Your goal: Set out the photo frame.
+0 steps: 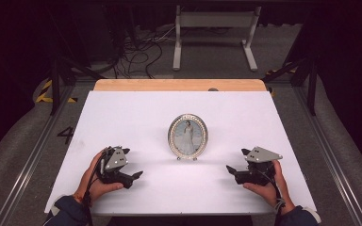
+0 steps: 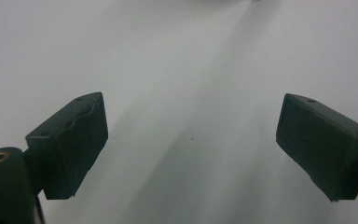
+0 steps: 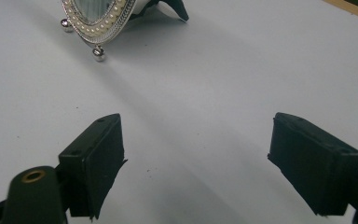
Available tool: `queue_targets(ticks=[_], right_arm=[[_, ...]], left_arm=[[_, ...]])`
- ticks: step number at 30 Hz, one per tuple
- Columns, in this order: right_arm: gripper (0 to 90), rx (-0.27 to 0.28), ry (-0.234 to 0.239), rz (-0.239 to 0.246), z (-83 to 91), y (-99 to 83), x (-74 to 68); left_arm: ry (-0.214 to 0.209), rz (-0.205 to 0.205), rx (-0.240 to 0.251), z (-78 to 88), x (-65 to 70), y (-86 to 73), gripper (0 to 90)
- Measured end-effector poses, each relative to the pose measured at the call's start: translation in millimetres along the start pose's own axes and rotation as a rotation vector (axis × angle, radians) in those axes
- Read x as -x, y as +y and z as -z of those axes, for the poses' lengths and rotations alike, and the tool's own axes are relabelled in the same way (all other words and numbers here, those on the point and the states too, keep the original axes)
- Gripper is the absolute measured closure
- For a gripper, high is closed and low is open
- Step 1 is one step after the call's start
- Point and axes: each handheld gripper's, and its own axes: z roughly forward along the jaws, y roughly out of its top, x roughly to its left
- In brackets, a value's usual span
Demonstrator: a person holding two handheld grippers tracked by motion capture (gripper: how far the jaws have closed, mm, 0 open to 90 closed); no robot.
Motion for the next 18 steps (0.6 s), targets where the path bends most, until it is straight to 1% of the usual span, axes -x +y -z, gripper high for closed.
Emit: queue_targets(ticks=[4,6,8,10,11,14,18], right_arm=[[17.2,-0.002,-0.003,-0.003,0.9,-1.9,0.4],[17.0,-0.002,-0.006,-0.001,1.2,-2.7,0.0],[16.8,0.0,-0.009,0.004,0.9,-3.5,-0.5],[16.4,-0.002,-0.012,-0.002,0.8,-5.1,-0.2],[16.4,-0.002,-0.015,-0.006,0.8,-5.9,-0.1],[16.1,-0.007,-0.021,-0.012,1.0,-8.7,0.8],[15.5,-0.004,-0.029,-0.024,1.1,-11.5,1.4]], left_arm=[[0.011,0.009,-0.001,3.2,-1.4,-5.5,9.6],[0.02,0.023,-0.001,5.7,-2.0,-8.8,9.7],[0.015,0.032,0.001,7.1,-2.8,-11.5,9.7],[0.014,0.039,-0.001,9.3,-3.6,-15.0,9.7],[0.009,0.051,0.003,10.5,-4.1,-17.4,9.7],[0.006,0.054,-0.003,12.0,-4.1,-21.6,9.7],[0.002,0.072,-0.001,14.4,-5.5,-26.1,9.6]])
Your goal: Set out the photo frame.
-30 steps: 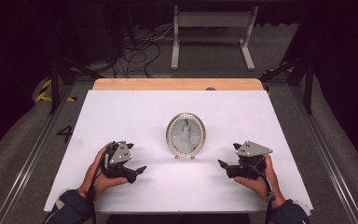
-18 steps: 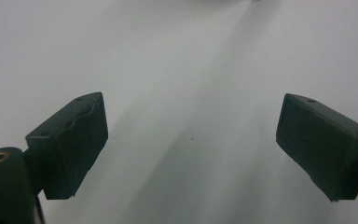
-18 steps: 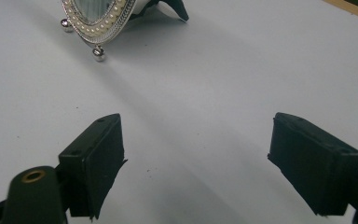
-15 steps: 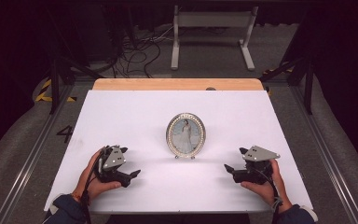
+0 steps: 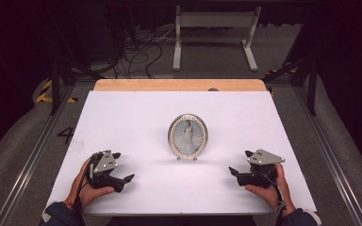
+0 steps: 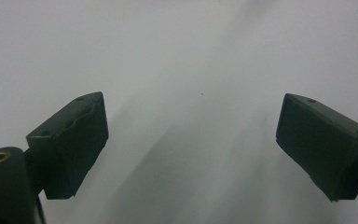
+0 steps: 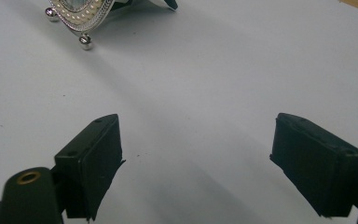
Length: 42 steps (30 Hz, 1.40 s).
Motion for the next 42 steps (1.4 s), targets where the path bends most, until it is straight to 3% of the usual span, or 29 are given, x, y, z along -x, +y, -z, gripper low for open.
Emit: queue_targets(ticks=[14,42], right_arm=[[15.3,0.008,-0.001,0.021,0.8,2.0,-4.5],[15.2,-0.003,0.002,0.031,0.2,2.6,-7.3]], left_arm=[[0.009,0.022,0.01,0.1,-4.8,-0.9,9.7],[0.005,-0.001,-0.01,-4.8,-1.3,1.4,9.9]])
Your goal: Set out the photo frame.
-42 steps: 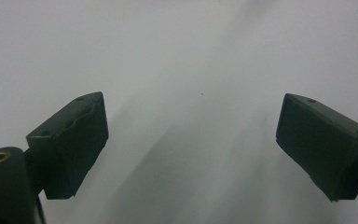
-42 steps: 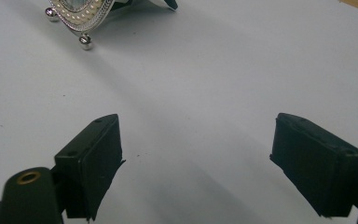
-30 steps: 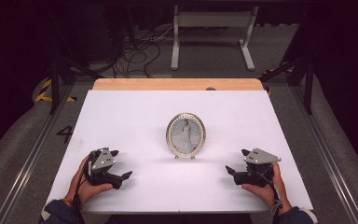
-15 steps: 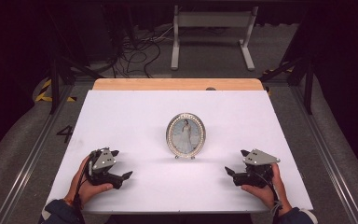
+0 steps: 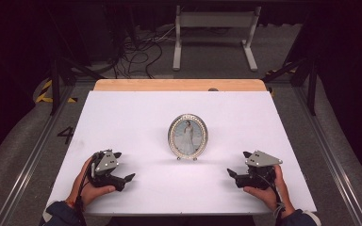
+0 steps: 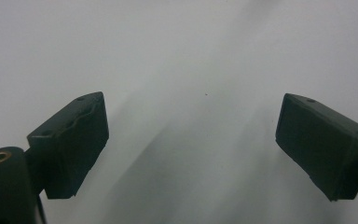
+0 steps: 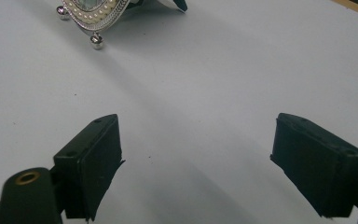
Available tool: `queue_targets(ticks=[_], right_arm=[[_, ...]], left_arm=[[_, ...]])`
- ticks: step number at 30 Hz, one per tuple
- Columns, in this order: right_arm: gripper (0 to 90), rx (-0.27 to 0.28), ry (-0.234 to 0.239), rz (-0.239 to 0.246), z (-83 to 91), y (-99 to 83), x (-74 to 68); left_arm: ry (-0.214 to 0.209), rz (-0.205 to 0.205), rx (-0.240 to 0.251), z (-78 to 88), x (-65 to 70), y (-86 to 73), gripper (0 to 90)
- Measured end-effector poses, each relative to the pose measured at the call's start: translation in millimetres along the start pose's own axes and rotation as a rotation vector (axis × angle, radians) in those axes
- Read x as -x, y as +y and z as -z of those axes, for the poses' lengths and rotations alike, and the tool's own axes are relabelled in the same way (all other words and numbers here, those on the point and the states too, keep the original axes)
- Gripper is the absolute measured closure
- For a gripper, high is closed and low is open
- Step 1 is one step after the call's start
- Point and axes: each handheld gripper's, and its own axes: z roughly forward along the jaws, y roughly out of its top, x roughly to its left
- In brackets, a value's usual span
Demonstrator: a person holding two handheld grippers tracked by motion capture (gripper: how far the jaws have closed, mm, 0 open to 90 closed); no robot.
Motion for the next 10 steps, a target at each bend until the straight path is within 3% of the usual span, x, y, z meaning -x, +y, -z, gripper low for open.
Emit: queue_targets(ticks=[10], right_arm=[[15.0,-0.001,0.001,-0.009,-1.0,-1.2,2.0]], left_arm=[[-0.003,0.004,0.0,-3.4,-0.4,1.8,9.9]])
